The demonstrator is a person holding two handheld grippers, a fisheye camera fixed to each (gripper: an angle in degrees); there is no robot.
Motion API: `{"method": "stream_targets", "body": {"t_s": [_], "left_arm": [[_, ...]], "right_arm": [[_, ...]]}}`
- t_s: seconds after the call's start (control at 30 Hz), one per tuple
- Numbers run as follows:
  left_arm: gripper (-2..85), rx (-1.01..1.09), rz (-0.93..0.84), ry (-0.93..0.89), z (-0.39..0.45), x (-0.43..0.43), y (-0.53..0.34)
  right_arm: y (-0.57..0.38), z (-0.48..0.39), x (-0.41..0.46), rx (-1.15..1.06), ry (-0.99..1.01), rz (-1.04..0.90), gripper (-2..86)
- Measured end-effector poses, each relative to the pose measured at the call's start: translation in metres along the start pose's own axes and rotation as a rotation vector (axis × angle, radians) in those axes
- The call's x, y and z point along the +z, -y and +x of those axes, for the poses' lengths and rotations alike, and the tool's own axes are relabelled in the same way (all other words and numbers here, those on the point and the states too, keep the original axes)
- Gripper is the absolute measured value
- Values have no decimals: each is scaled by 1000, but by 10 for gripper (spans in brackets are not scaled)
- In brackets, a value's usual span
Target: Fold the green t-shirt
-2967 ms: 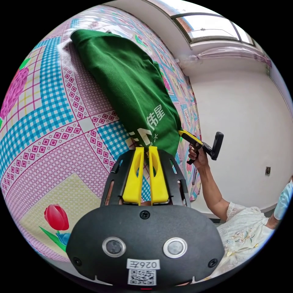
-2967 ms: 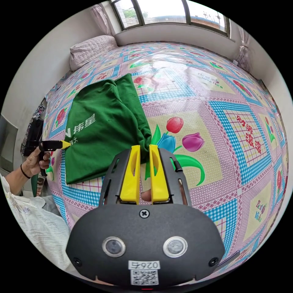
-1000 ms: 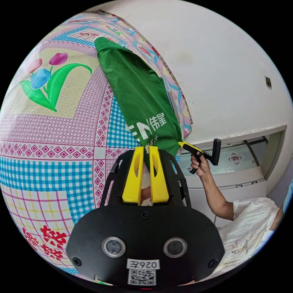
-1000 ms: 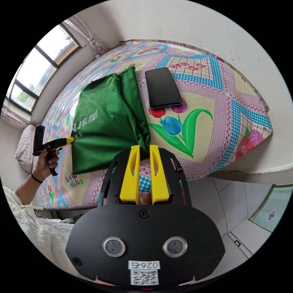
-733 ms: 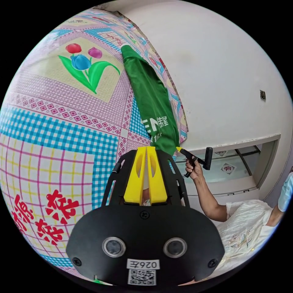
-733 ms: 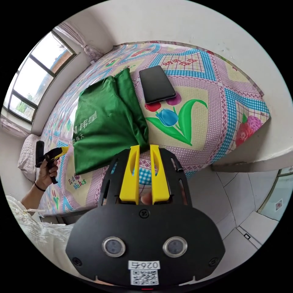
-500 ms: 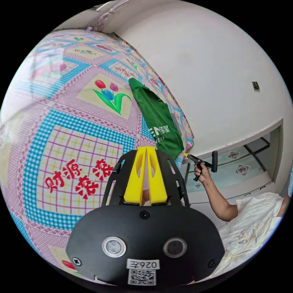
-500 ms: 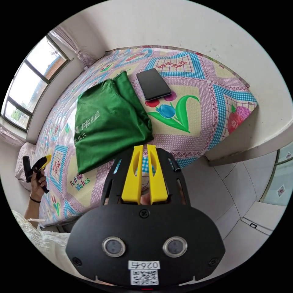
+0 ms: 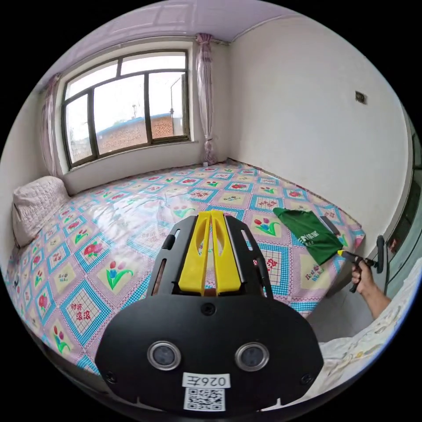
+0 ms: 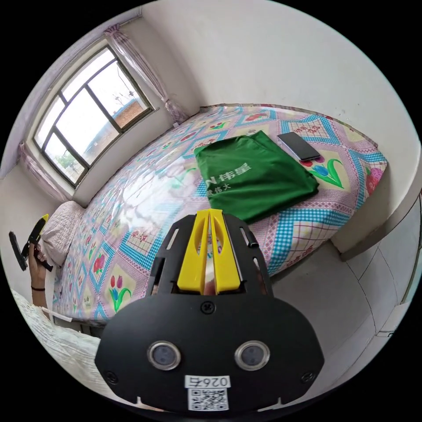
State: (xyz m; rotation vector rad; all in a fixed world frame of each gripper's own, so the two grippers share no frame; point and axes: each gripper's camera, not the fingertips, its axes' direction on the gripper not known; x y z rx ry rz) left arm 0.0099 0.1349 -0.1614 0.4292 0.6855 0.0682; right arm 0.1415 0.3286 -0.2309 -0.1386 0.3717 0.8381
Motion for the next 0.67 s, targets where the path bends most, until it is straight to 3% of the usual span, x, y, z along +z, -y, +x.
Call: {"method": "stream_targets", "body": {"t_s": [0.1,0.17,0.27,0.47,0.67], "left_arm": [[-7,-2,93,31,-25,-66,-11],[-8,46,157,215,-32,-113,-20],[0,97,182,317,-41,-160,-28],[57,40,317,164,-70,-250,-41],[-3,6,432,184,-80,-316,-49]], "right_arm": [[-21,-48,-11,-65,70,53,-9],[-32,-82,-24,-105,129,103,-9],[-44,-119,-44,-164,229,167,-9],[-69,-177,-86,-308,398,238,-9],[-98,-224,-123,-445,353,242,-9]]}}
